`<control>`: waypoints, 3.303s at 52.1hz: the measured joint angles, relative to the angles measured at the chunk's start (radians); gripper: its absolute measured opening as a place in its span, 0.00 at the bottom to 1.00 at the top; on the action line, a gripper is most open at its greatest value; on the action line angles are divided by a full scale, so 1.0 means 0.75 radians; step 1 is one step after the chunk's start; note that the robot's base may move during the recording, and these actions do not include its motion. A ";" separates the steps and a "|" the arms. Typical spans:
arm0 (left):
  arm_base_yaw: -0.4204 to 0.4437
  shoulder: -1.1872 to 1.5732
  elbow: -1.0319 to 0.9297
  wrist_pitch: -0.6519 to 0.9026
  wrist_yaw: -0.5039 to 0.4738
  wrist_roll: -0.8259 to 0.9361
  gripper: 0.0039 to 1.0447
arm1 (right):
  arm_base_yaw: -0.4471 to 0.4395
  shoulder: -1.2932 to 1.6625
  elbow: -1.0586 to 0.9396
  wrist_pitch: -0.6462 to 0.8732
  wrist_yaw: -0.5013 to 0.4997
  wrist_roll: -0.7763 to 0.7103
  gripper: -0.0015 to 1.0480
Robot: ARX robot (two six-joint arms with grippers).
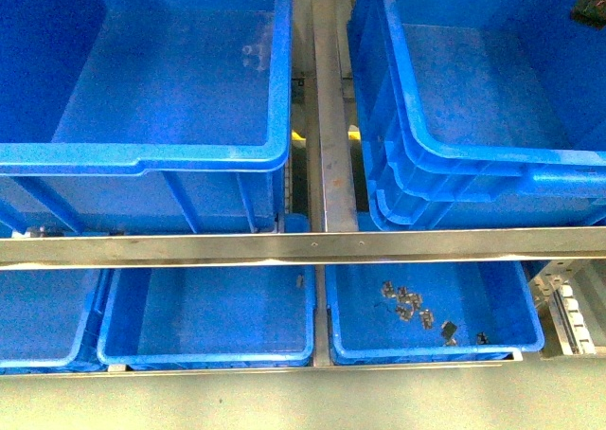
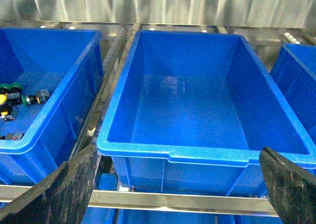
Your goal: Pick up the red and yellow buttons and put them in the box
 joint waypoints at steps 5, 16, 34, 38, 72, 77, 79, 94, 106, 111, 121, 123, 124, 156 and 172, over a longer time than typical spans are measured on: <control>0.000 0.000 0.000 0.000 0.000 0.000 0.92 | 0.002 -0.188 -0.115 -0.030 0.002 -0.008 0.93; 0.000 0.000 0.000 0.000 0.000 0.000 0.92 | 0.025 -0.731 -0.412 -0.203 -0.002 -0.018 0.93; 0.000 0.000 0.000 0.000 0.000 0.000 0.92 | 0.123 -1.600 -0.671 -0.704 0.132 -0.061 0.93; 0.000 0.000 0.000 0.000 0.000 0.000 0.92 | 0.200 -1.804 -0.690 -0.860 0.225 -0.065 0.93; 0.000 0.000 0.000 0.000 0.000 0.001 0.92 | 0.372 -2.450 -1.083 -1.107 0.197 -0.327 0.13; 0.000 0.000 0.000 0.000 0.000 0.002 0.92 | 0.313 -2.500 -1.088 -1.114 0.123 -0.332 0.03; 0.000 0.000 0.000 0.000 -0.001 0.002 0.92 | 0.290 -2.505 -1.088 -1.116 0.103 -0.332 0.03; 0.000 0.000 0.000 0.000 0.000 0.002 0.92 | 0.036 -2.532 -1.088 -1.144 -0.136 -0.333 0.03; 0.000 0.000 0.000 0.000 0.000 0.002 0.92 | 0.035 -2.532 -1.088 -1.145 -0.138 -0.333 0.03; 0.000 0.000 0.000 0.000 0.000 0.002 0.92 | 0.035 -2.532 -1.088 -1.144 -0.138 -0.333 0.12; 0.000 0.000 0.000 0.000 0.000 0.002 0.92 | 0.035 -2.532 -1.088 -1.144 -0.138 -0.333 0.44; 0.000 0.000 0.000 0.000 0.000 0.002 0.92 | 0.035 -2.532 -1.088 -1.144 -0.138 -0.333 0.54; 0.000 0.000 0.000 0.000 0.000 0.002 0.92 | 0.035 -2.532 -1.088 -1.144 -0.138 -0.333 0.59; -0.002 0.000 0.000 0.000 -0.004 0.002 0.92 | 0.031 -2.532 -1.088 -1.145 -0.148 -0.333 0.93; -0.001 0.000 0.000 0.000 0.005 0.003 0.92 | 0.032 -2.532 -1.088 -1.146 -0.136 -0.332 0.93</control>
